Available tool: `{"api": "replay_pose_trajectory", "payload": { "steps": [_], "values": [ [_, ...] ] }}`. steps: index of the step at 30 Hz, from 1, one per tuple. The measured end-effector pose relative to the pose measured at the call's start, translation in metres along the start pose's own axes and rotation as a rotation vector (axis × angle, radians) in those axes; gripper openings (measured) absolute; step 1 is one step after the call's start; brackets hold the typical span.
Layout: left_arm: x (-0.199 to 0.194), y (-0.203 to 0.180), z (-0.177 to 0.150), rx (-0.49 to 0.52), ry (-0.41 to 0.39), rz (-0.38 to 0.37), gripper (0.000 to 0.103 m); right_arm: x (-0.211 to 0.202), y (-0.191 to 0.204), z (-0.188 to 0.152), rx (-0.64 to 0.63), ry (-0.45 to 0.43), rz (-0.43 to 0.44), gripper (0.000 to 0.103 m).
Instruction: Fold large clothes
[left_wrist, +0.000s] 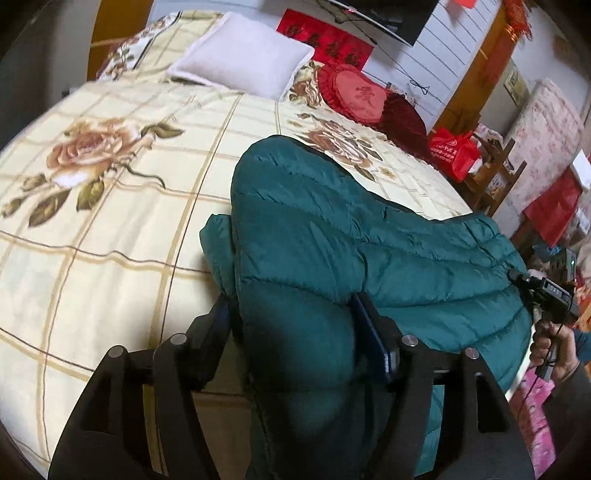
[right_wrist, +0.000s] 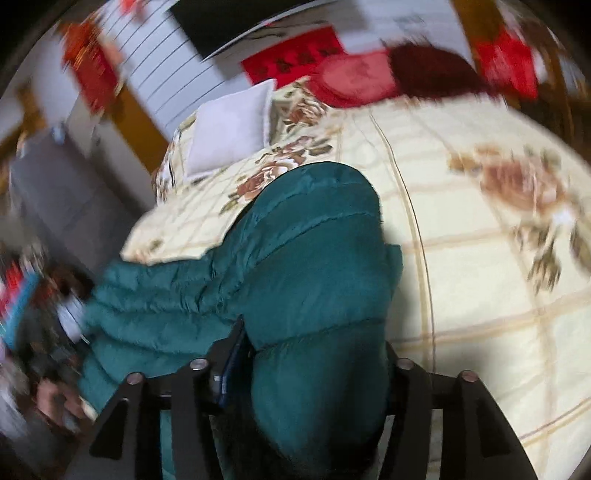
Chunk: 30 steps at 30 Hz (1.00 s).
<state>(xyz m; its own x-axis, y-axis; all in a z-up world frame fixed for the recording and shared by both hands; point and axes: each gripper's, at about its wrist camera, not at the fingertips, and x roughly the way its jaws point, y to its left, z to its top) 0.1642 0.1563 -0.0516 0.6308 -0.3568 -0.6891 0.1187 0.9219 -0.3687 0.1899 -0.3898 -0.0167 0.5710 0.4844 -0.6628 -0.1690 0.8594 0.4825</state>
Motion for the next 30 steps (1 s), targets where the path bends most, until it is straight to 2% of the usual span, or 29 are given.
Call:
{"api": "replay_pose_trajectory", "payload": {
  "steps": [3,6,8,10,11,14,17,18,20,24,28,30],
  "values": [
    [-0.008,0.001,0.005,0.008,0.018,-0.006,0.065,-0.016,-0.006,0.003,0.073,-0.021,0.016,0.053],
    [-0.03,0.0,0.011,0.022,-0.021,0.03,0.065,-0.044,0.006,0.003,0.047,-0.059,-0.036,0.053],
    [-0.048,0.002,0.014,0.018,-0.042,0.062,0.065,-0.063,0.02,0.002,0.006,-0.076,-0.101,0.053],
    [-0.07,-0.001,0.013,0.024,-0.079,0.098,0.069,-0.086,0.035,-0.004,-0.021,-0.102,-0.13,0.053],
    [-0.081,-0.006,0.011,0.043,-0.091,0.121,0.076,-0.098,0.044,-0.009,-0.039,-0.108,-0.152,0.053],
    [-0.104,-0.026,-0.001,0.133,-0.075,0.188,0.089,-0.128,0.074,-0.03,-0.107,-0.108,-0.245,0.054],
    [-0.124,-0.046,-0.025,0.185,-0.059,0.299,0.089,-0.152,0.104,-0.056,-0.166,-0.084,-0.327,0.057],
    [-0.13,-0.053,-0.035,0.194,-0.065,0.314,0.089,-0.161,0.114,-0.067,-0.188,-0.083,-0.362,0.059],
    [-0.148,-0.067,-0.059,0.214,-0.081,0.304,0.089,-0.176,0.128,-0.088,-0.217,-0.084,-0.391,0.063],
    [-0.171,-0.082,-0.093,0.205,-0.102,0.29,0.089,-0.204,0.152,-0.132,-0.266,-0.087,-0.388,0.068],
    [-0.193,-0.078,-0.11,0.087,-0.108,0.219,0.089,-0.222,0.167,-0.169,-0.294,-0.101,-0.404,0.069],
    [-0.198,-0.077,-0.111,0.08,-0.111,0.213,0.089,-0.232,0.168,-0.185,-0.277,-0.118,-0.407,0.071]
  ]
}}
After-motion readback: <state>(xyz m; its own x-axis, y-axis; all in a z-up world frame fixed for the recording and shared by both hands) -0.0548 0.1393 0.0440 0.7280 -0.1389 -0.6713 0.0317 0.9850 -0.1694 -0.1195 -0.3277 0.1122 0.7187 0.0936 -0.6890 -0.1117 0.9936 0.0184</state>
